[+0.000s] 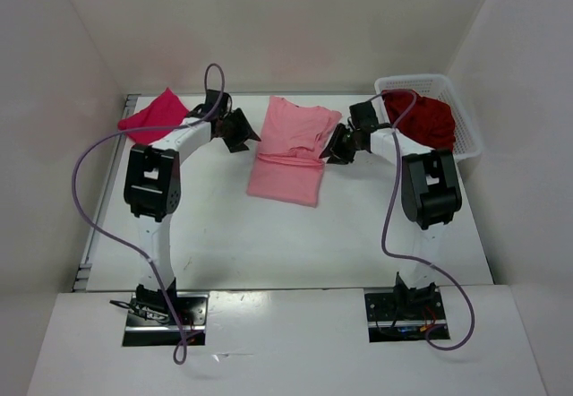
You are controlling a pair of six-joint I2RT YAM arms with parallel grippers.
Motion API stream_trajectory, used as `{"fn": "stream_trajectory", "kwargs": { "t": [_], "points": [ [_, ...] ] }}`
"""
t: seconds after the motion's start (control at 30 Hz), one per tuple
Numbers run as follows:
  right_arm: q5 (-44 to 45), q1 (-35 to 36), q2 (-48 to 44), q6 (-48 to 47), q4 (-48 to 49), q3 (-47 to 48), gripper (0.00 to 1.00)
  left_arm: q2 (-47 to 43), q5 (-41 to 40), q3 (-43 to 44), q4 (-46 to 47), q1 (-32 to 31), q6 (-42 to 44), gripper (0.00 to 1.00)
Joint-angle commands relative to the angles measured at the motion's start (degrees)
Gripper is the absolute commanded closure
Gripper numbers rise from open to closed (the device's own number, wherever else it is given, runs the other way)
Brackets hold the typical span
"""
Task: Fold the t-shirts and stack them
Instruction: Fold the folded rectangular tshirt in 1/3 of the way
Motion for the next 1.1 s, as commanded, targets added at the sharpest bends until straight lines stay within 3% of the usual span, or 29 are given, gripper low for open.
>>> {"fn": "stream_trajectory", "kwargs": {
  "t": [0.0, 0.07, 0.17, 0.27, 0.53, 0.8, 0.87, 0.9, 1.07],
  "points": [
    [3.11, -0.48, -9.66, -1.70, 0.94, -0.24, 0.60, -10.62, -1.07, -7.65, 5.72, 0.98, -1.01, 0.40],
    [4.95, 0.05, -11.70, -1.71, -0.20, -1.30, 0.62, -15.10, -0.29, -12.76, 7.58, -0.33, -1.01, 0.47],
    [5.49, 2.94, -13.82, -1.71, -0.21, -3.32, 0.87, -17.49, 0.33, -20.76, 8.81, -4.10, -0.49, 0.56],
    [5.49, 7.77, -12.60, -1.71, 0.67, -4.20, 0.96, -16.72, 0.34, -25.94, 9.96, -5.35, -1.01, 0.61],
    [2.23, 12.97, -6.17, -1.18, 1.90, -1.83, 0.95, -13.01, 0.07, -30.52, 10.92, -5.35, -0.49, 0.65],
    [5.31, 15.07, -9.25, 1.98, 3.22, -15.00, 0.95, -22.67, 2.18, -42.12, 10.93, -10.17, -4.70, 0.65],
    [5.31, 15.87, -12.22, 2.78, 3.22, -19.29, 0.95, -27.14, 3.85, -44.93, 10.40, -10.79, -6.89, 0.60],
    [5.83, 16.74, -13.28, 3.47, 3.74, -20.63, 0.95, -28.56, 4.46, -45.47, 10.40, -10.80, -6.90, 0.52],
    [6.63, 17.45, -18.02, 5.33, 3.75, -27.31, 0.91, -35.59, 2.28, -43.89, 4.52, -10.10, -4.97, 0.41]
  ]
}}
